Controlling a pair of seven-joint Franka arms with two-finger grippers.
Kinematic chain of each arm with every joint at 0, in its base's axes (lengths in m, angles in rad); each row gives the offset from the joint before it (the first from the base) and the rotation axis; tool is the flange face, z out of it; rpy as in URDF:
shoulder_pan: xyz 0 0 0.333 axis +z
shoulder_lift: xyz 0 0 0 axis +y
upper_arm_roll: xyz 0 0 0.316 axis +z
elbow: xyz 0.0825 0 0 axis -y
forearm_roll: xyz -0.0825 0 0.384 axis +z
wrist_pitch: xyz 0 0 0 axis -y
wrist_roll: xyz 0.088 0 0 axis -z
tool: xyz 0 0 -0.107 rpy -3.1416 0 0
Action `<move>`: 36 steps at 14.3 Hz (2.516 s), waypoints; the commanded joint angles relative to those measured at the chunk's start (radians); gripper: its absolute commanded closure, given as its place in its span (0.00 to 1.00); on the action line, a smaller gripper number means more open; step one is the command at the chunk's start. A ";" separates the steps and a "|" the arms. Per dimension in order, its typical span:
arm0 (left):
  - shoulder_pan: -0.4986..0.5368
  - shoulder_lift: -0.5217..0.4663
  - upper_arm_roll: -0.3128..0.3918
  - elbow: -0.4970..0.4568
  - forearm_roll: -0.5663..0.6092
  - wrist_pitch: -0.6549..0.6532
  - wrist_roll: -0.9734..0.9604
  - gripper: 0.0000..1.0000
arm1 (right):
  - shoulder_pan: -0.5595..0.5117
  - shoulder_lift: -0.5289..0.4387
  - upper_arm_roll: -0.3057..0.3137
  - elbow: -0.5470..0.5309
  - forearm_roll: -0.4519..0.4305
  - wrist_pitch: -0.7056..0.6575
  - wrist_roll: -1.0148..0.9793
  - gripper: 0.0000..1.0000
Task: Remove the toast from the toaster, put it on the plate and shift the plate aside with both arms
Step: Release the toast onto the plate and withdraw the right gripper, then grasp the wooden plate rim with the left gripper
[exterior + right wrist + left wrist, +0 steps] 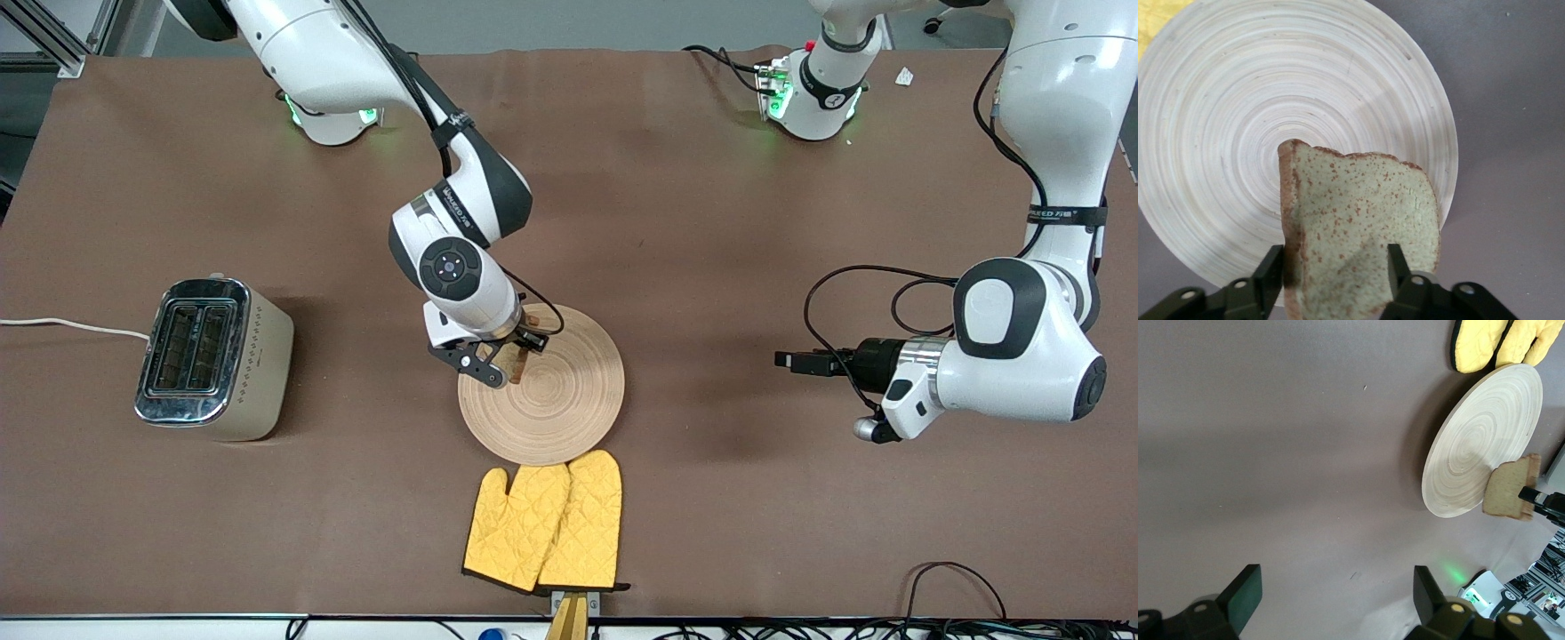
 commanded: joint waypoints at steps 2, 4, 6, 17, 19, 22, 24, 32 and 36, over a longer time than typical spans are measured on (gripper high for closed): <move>-0.004 0.015 0.001 0.005 -0.025 -0.001 -0.008 0.00 | -0.023 0.009 0.009 0.067 0.003 -0.018 0.009 0.00; -0.007 0.045 -0.001 0.007 -0.073 0.029 0.014 0.00 | -0.033 0.003 0.002 0.095 -0.008 -0.019 0.009 0.00; -0.047 0.058 -0.002 0.007 -0.080 0.096 0.038 0.00 | -0.086 -0.010 -0.002 0.107 -0.027 -0.057 -0.004 0.00; -0.211 0.279 -0.001 -0.004 -0.594 0.331 0.490 0.45 | -0.390 -0.451 -0.167 -0.107 -0.097 -0.323 -0.847 0.00; -0.237 0.308 0.001 -0.003 -0.692 0.337 0.588 0.49 | -0.390 -0.528 -0.255 -0.154 -0.097 -0.372 -0.961 0.00; -0.248 0.343 0.001 -0.001 -0.728 0.354 0.665 0.54 | -0.390 -0.661 -0.292 -0.229 -0.112 -0.389 -1.029 0.00; -0.262 0.357 0.001 -0.001 -0.743 0.395 0.679 0.64 | -0.390 -0.727 -0.286 -0.256 -0.167 -0.375 -1.028 0.00; -0.320 0.389 -0.001 0.005 -0.789 0.500 0.678 1.00 | -0.410 -0.789 -0.246 -0.242 -0.167 -0.444 -1.020 0.00; -0.303 0.301 0.004 -0.003 -0.771 0.495 0.611 1.00 | -0.401 -0.758 -0.246 -0.166 -0.167 -0.478 -1.026 0.00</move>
